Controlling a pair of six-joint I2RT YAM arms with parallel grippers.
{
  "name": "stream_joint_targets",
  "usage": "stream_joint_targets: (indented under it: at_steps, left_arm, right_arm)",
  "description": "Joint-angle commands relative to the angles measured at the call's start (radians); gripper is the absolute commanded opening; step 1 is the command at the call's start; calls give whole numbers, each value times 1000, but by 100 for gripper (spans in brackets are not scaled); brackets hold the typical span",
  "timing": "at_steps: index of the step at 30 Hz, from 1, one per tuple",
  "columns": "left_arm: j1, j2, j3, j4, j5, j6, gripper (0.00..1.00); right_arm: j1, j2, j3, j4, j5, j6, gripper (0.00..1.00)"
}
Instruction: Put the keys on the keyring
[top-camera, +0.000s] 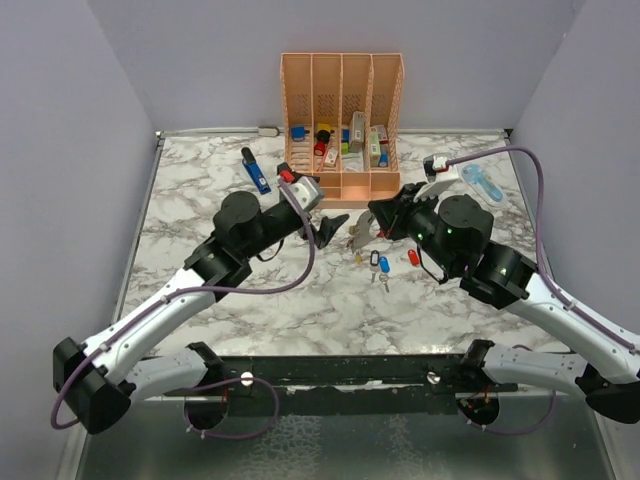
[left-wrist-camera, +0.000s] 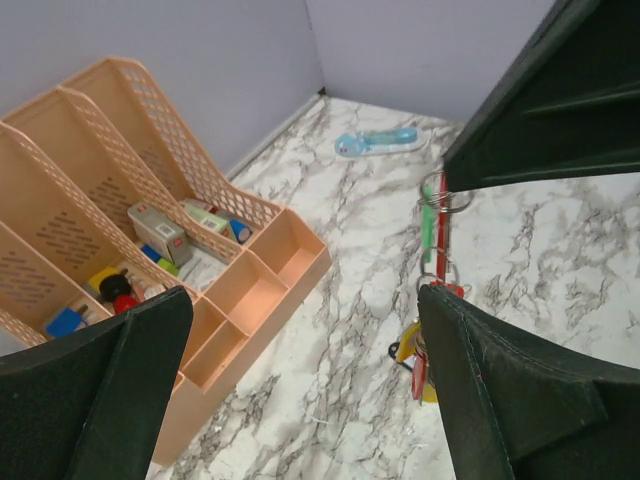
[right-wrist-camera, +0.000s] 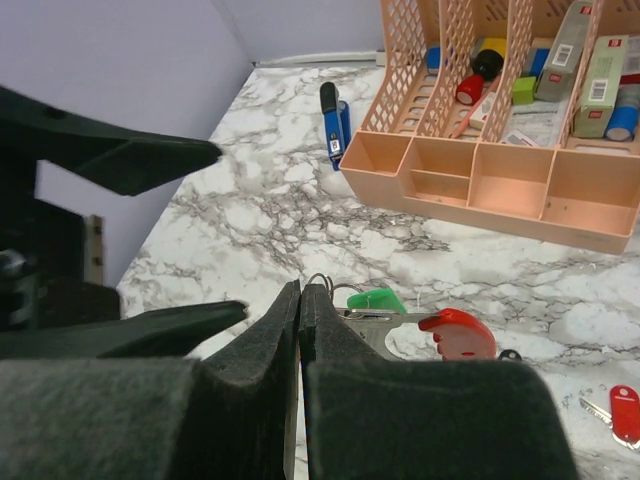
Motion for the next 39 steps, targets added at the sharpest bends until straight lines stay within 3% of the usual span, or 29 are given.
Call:
stream_joint_targets:
  at_steps: [1,7,11,18,27,39]
  left_arm:
    - [4,95,-37,131,-26,-49,99]
    - [4,127,-93,326,-16,-60,99]
    - [2,132,-98,364,50,-105,99]
    - [3,74,-110,316,216,-133,99]
    - [5,1,-108,191,58,4,99]
    - [5,48,-118,305,213,-127,99]
  right_arm:
    - [2,-30,-31,73,-57,29,1]
    - [2,-13,-23,81,-93,20,1]
    - [2,-1,-17,84,-89,16,1]
    - [2,27,-11,92,-86,17,1]
    - [2,32,-4,73,-77,19,1]
    - [2,41,-11,104,-124,29,1]
